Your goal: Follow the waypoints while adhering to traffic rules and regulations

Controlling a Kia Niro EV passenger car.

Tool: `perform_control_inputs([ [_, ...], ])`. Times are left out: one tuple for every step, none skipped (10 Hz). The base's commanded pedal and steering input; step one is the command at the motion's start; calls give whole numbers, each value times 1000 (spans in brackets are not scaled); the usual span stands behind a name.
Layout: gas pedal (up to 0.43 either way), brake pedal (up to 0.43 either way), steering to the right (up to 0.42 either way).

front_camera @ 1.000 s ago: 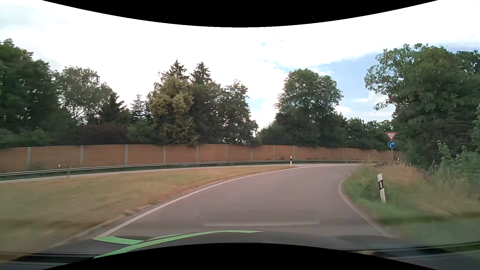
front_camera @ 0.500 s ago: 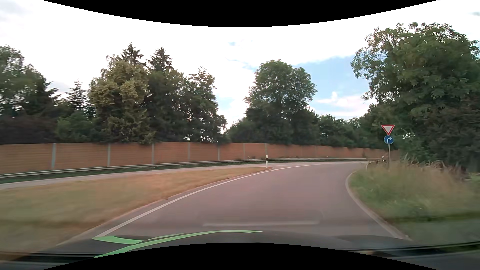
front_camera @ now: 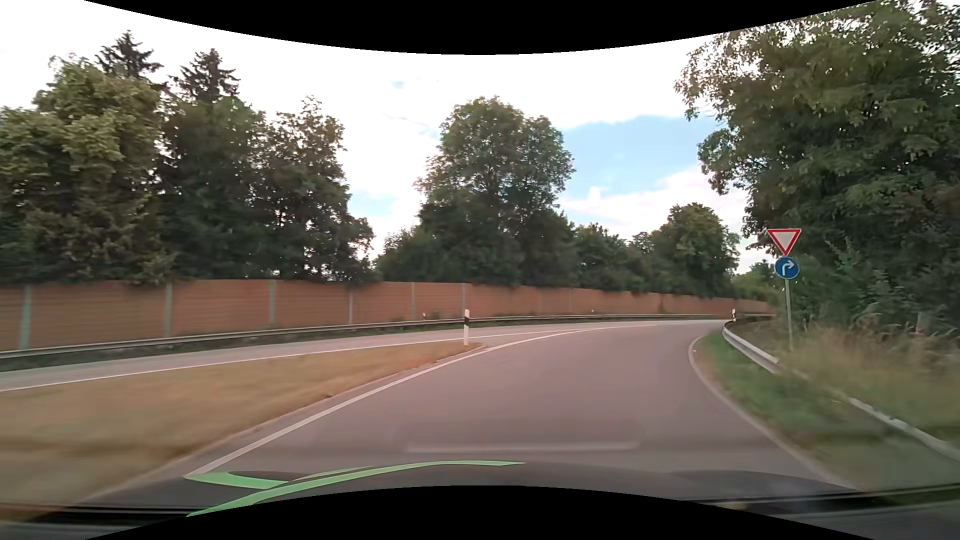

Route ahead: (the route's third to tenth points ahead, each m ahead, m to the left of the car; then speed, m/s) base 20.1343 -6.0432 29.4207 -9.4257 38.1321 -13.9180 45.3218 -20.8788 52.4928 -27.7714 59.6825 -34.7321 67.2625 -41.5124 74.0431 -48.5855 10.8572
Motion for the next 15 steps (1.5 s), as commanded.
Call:
perform_control_inputs([
  [150, 0, 143],
  [150, 0, 143],
  [150, 0, 143],
  [150, 0, 142],
  [150, 0, 141],
  [150, 0, 139],
  [150, 0, 135],
  [157, 0, 133],
  [169, 0, 130],
  [177, 0, 127],
  [189, 0, 125],
  [189, 0, 123],
  [189, 0, 115],
  [189, 0, 109],
  [177, 0, 107],
])
